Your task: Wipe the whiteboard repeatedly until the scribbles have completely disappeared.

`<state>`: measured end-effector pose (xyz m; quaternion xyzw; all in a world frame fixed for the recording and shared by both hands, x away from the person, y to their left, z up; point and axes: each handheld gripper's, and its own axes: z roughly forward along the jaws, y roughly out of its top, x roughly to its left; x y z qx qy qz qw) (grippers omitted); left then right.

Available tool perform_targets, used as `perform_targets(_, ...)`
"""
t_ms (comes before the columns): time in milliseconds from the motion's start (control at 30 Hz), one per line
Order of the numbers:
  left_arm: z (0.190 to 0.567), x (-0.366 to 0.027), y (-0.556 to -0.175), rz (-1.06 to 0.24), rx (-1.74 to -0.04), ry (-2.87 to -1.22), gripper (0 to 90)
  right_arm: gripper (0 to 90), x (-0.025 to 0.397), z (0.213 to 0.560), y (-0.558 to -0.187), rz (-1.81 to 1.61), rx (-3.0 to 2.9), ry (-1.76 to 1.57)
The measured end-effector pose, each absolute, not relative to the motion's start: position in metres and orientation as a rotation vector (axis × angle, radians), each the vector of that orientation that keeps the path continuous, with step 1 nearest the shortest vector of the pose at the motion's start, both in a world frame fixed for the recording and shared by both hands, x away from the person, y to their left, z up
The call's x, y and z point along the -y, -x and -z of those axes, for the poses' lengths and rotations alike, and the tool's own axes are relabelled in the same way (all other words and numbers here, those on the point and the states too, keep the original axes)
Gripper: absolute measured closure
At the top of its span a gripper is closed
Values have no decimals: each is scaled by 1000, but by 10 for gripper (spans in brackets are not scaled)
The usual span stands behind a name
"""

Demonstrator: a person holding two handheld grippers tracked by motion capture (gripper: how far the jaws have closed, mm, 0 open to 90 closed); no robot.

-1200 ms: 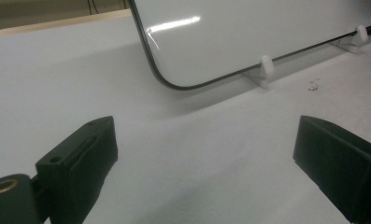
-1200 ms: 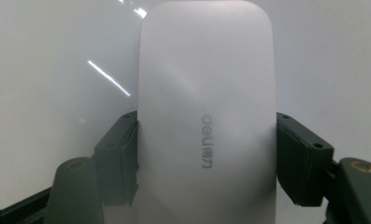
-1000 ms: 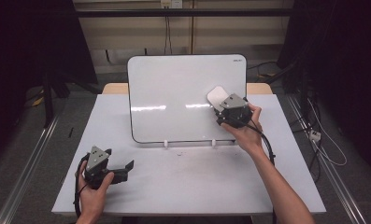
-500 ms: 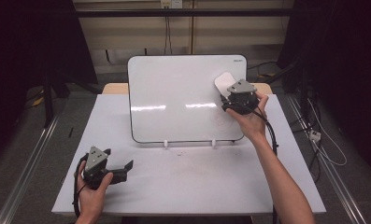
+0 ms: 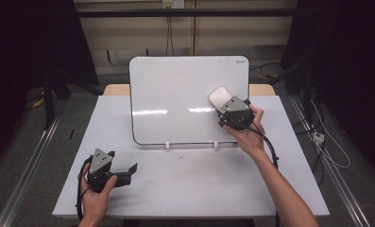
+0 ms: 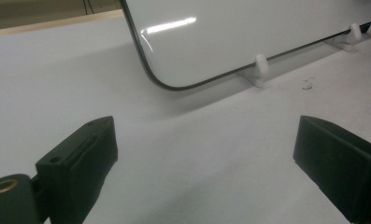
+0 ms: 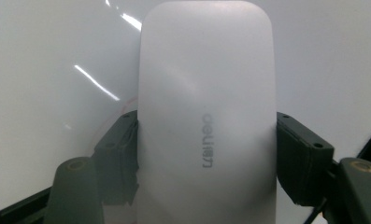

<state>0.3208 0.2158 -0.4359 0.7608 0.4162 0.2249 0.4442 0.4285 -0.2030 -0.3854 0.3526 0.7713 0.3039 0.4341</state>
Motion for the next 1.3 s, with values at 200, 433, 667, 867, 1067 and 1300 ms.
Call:
perform_targets(200, 435, -217, -320, -569, -1044, -1874, 59, 315, 192, 398, -418, -749, -1963, -834)
perform_targets(433, 435, -217, -320, -569, -1047, -1878, 59, 315, 186, 404, -411, -711, -2000, -780)
perform_targets(667, 436, -222, -320, -565, -1063, -1862, 59, 316, 194, 395, -419, -718, -1989, -814)
perform_targets(867, 435, -222, -320, -566, -1065, -1855, 59, 316, 209, 379, -433, -735, -1943, -879)
perform_targets(1067, 435, -222, -320, -567, -1069, -1858, 58, 316, 221, 364, -444, -745, -1908, -922)
perform_targets(1300, 435, -221, -320, -572, -1064, -1860, 59, 316, 211, 375, -435, -741, -1886, -913)
